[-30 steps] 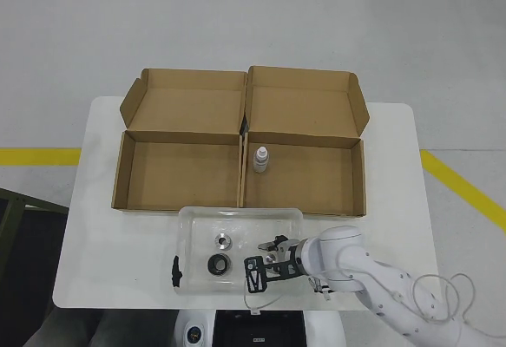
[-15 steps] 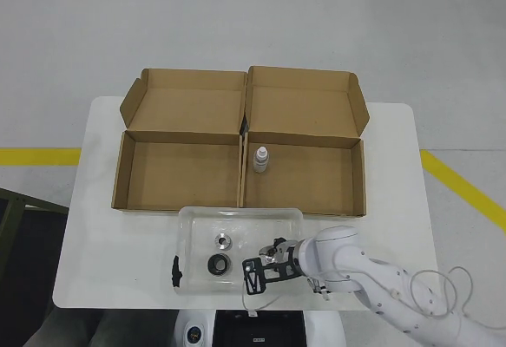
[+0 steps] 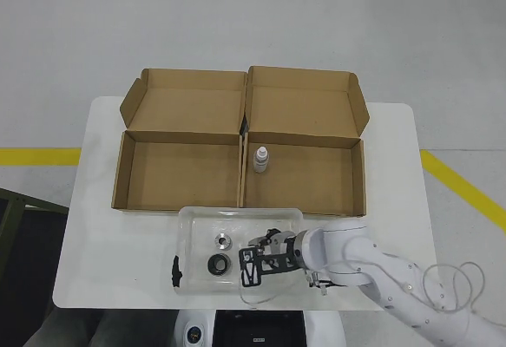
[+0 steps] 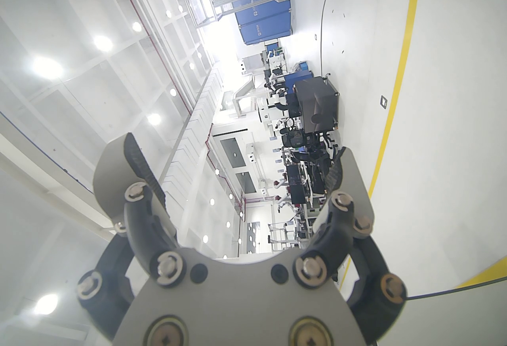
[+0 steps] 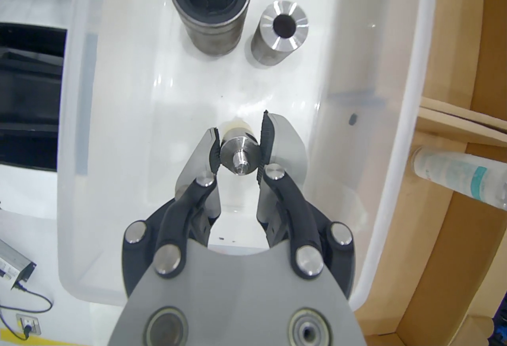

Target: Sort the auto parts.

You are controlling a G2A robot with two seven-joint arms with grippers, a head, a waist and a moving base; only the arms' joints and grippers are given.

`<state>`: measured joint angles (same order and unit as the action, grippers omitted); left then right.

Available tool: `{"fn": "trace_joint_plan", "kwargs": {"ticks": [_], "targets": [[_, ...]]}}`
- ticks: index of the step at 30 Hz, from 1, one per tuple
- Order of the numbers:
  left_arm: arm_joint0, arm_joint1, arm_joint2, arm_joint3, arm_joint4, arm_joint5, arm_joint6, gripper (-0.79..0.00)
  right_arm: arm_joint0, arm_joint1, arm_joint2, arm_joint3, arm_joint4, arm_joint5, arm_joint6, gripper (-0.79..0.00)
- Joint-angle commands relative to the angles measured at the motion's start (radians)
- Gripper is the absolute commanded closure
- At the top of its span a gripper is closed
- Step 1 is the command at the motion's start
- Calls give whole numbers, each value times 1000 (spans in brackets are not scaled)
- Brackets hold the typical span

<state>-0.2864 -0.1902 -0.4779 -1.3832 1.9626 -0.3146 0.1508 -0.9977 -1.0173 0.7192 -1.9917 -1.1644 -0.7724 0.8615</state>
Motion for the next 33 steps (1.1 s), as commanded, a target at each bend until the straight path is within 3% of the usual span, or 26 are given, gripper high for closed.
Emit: {"fn": "trace_joint_plan", "kwargs": {"ticks": [1, 11, 19, 33], "targets": [[0, 0, 0, 0, 0, 0, 0, -785, -7, 2, 19, 7, 11, -2, -58, 0], [0, 0, 0, 0, 0, 0, 0, -785, -46, 13, 111, 4, -3, -11, -327, 0], [0, 0, 0, 0, 0, 0, 0, -785, -46, 14, 173, 24, 7, 3, -459, 0], [0, 0, 0, 0, 0, 0, 0, -785, -33, 27, 312, 34, 67, -8, -511, 0]]}}
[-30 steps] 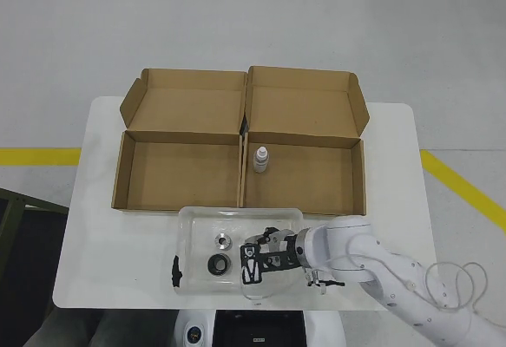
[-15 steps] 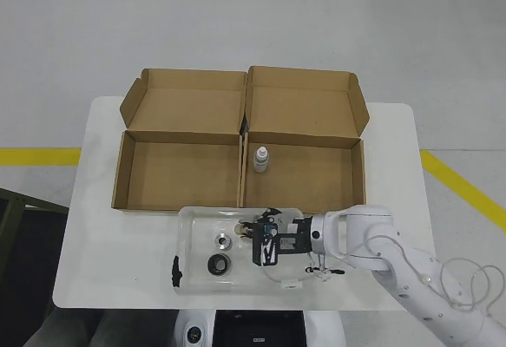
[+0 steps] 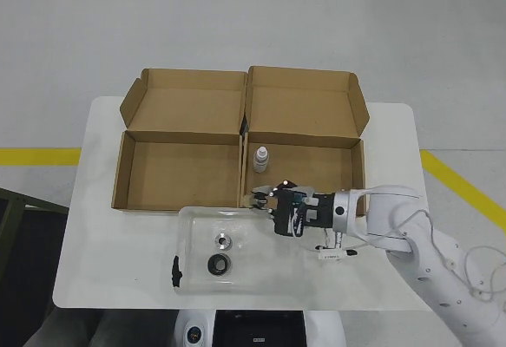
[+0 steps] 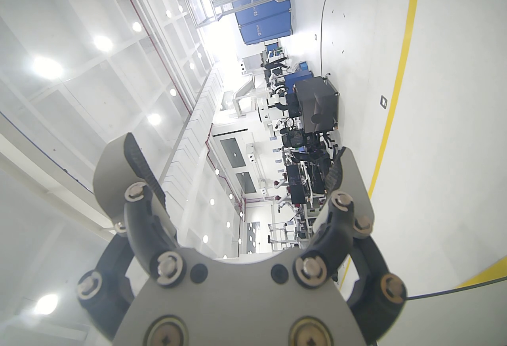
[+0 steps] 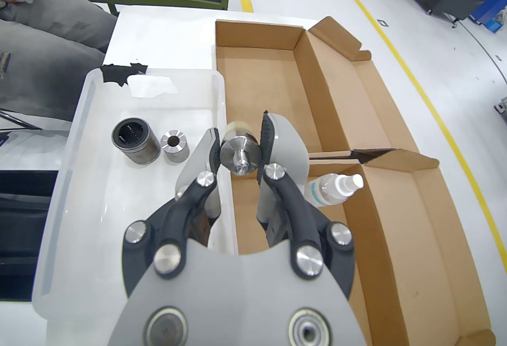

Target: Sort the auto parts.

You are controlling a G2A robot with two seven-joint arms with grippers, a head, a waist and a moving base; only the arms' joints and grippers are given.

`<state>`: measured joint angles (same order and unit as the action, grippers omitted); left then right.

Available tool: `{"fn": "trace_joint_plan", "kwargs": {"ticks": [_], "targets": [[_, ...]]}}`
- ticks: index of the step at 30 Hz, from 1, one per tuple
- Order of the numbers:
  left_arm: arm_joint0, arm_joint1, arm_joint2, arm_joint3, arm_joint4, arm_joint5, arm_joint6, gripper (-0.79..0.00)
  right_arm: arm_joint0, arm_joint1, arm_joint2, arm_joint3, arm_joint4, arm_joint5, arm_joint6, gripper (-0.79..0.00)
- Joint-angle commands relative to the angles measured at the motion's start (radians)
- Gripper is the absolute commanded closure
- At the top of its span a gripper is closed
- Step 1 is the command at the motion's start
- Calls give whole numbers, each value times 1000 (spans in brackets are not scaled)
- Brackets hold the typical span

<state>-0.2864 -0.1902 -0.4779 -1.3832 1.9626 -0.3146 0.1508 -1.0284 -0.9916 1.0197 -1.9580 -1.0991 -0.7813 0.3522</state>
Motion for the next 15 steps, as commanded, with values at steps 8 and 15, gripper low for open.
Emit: {"fn": "trace_joint_plan", "kwargs": {"ticks": [8, 15], "targets": [[0, 0, 0, 0, 0, 0, 0, -785, -19, 7, 72, 9, 23, 3, -56, 0], [0, 0, 0, 0, 0, 0, 0, -785, -6, 3, 71, 47, 17, -1, -81, 0]]}}
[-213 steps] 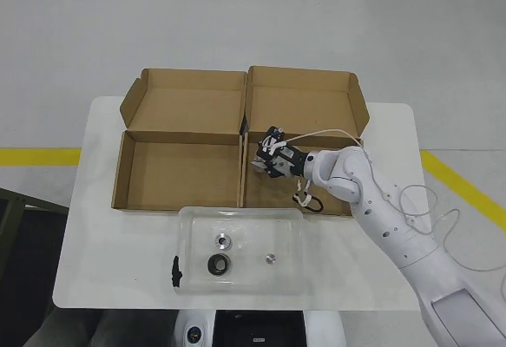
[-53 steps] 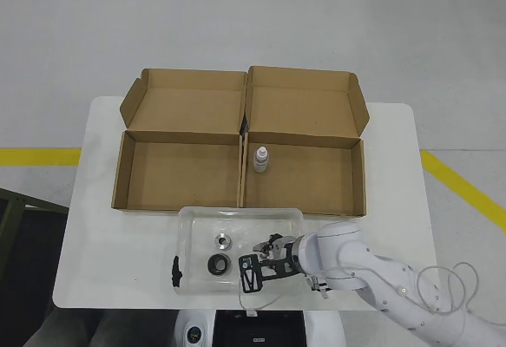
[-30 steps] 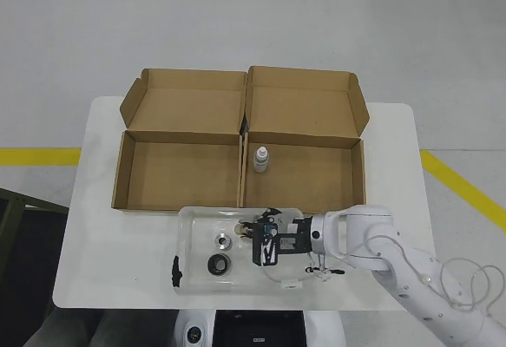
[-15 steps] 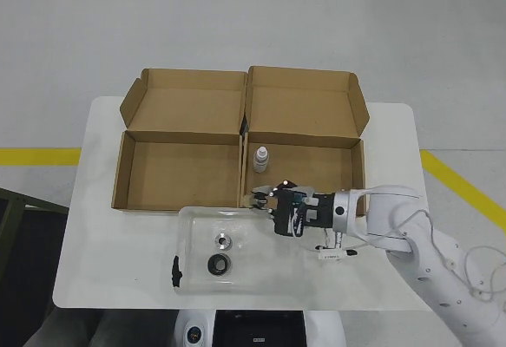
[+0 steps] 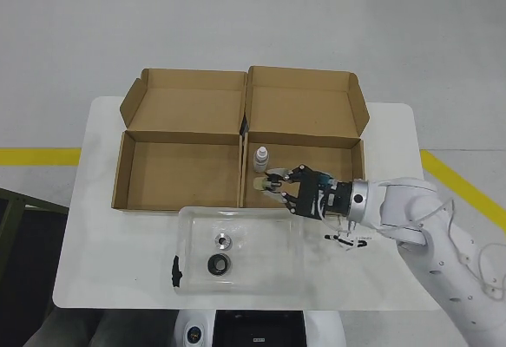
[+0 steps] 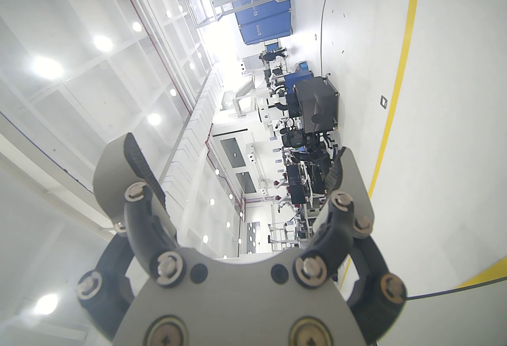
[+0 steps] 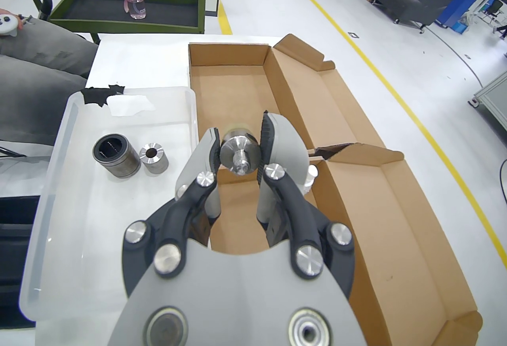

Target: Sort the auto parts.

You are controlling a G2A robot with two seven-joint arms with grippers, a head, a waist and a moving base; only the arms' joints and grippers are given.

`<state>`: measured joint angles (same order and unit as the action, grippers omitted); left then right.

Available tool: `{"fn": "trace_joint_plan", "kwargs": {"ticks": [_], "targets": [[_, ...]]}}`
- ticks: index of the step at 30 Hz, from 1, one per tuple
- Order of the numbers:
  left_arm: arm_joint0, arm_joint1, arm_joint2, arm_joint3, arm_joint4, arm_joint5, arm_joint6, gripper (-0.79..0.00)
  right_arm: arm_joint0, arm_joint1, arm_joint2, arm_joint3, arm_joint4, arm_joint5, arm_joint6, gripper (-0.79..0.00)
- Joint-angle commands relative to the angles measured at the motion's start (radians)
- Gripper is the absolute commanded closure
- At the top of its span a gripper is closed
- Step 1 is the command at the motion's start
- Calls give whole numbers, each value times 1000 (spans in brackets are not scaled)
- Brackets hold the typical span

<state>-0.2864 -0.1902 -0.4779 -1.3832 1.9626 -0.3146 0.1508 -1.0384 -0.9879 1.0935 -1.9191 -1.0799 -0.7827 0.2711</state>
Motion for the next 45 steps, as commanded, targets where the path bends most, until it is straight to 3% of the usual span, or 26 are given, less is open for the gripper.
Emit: {"fn": "trace_joint_plan", "kwargs": {"ticks": [1, 11, 26, 43, 45], "targets": [[0, 0, 0, 0, 0, 0, 0, -785, 8, -2, -7, 16, -5, -1, 4, 0], [0, 0, 0, 0, 0, 0, 0, -785, 88, -13, -63, 141, -36, -26, 141, 0], [0, 0, 0, 0, 0, 0, 0, -785, 304, -65, -234, 353, -77, -14, 372, 0], [0, 0, 0, 0, 0, 0, 0, -785, 497, -156, -416, 595, -104, 1, 420, 0], [0, 0, 0, 0, 0, 0, 0, -785, 508, -165, -431, 613, -108, 0, 420, -89]]}}
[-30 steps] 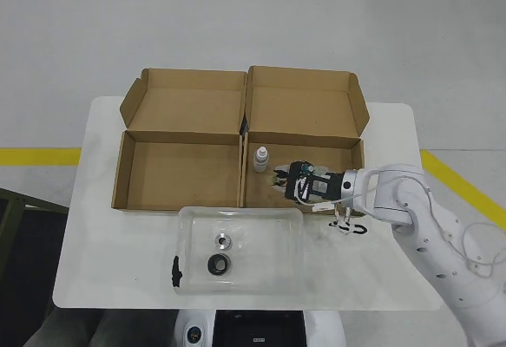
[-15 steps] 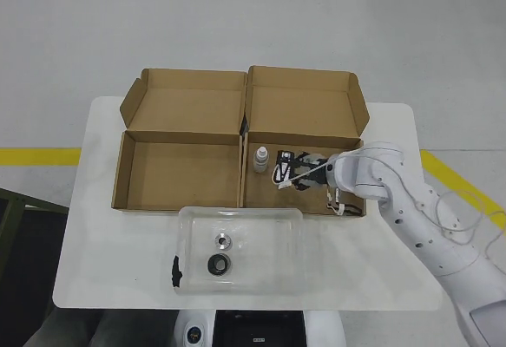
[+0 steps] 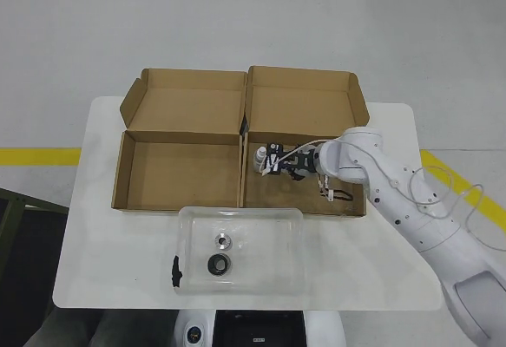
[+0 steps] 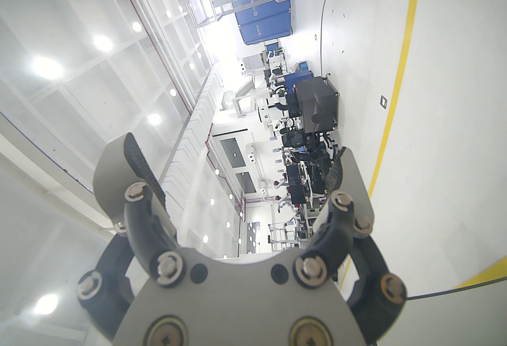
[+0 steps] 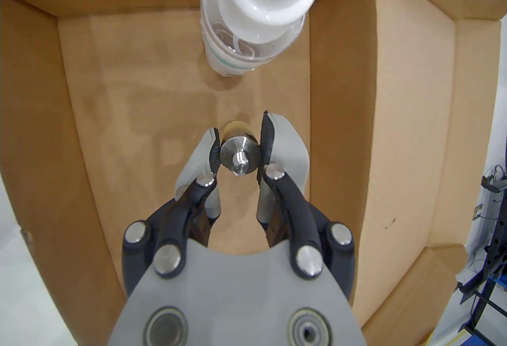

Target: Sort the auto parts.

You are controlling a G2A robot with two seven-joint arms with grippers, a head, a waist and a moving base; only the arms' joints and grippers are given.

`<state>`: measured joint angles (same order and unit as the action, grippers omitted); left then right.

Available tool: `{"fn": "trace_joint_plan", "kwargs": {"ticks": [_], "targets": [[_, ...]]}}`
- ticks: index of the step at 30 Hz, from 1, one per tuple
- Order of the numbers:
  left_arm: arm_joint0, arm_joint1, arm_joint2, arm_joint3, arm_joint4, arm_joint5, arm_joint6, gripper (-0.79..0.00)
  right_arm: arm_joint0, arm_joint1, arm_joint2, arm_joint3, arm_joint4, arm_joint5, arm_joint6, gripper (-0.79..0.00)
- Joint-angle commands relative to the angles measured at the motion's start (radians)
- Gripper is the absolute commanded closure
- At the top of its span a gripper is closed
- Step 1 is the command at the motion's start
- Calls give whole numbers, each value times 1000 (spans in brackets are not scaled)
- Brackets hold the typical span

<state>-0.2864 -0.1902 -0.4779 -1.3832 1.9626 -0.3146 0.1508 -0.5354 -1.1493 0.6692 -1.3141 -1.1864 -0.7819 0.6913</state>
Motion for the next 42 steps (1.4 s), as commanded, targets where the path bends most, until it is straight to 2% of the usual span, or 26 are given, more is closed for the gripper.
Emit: {"fn": "trace_joint_plan", "kwargs": {"ticks": [1, 3, 7, 13, 19, 23, 28, 32, 39, 41, 42], "targets": [[0, 0, 0, 0, 0, 0, 0, -785, 8, -8, -12, 14, -1, 1, -2, -105], [0, 0, 0, 0, 0, 0, 0, -785, 14, -15, -20, 28, -1, 2, -5, -209], [0, 0, 0, 0, 0, 0, 0, -785, 22, -26, -31, 41, 11, 1, -9, -311], [0, 0, 0, 0, 0, 0, 0, -785, 29, -26, -10, 31, 25, -10, -3, -372], [0, 0, 0, 0, 0, 0, 0, -785, -1, 2, 61, -40, 34, -30, 33, -388], [0, 0, 0, 0, 0, 0, 0, -785, -59, 31, 136, -138, 50, -26, 38, -453], [0, 0, 0, 0, 0, 0, 0, -785, -149, 65, 235, -265, 70, -22, 30, -474], [0, 0, 0, 0, 0, 0, 0, -785, -226, 87, 300, -382, 85, -20, 16, -542], [0, 0, 0, 0, 0, 0, 0, -785, -337, 103, 346, -546, 130, -13, -62, -557], [0, 0, 0, 0, 0, 0, 0, -785, -356, 103, 340, -569, 123, -3, -86, -446], [0, 0, 0, 0, 0, 0, 0, -785, -366, 102, 335, -581, 125, 9, -104, -431]]}}
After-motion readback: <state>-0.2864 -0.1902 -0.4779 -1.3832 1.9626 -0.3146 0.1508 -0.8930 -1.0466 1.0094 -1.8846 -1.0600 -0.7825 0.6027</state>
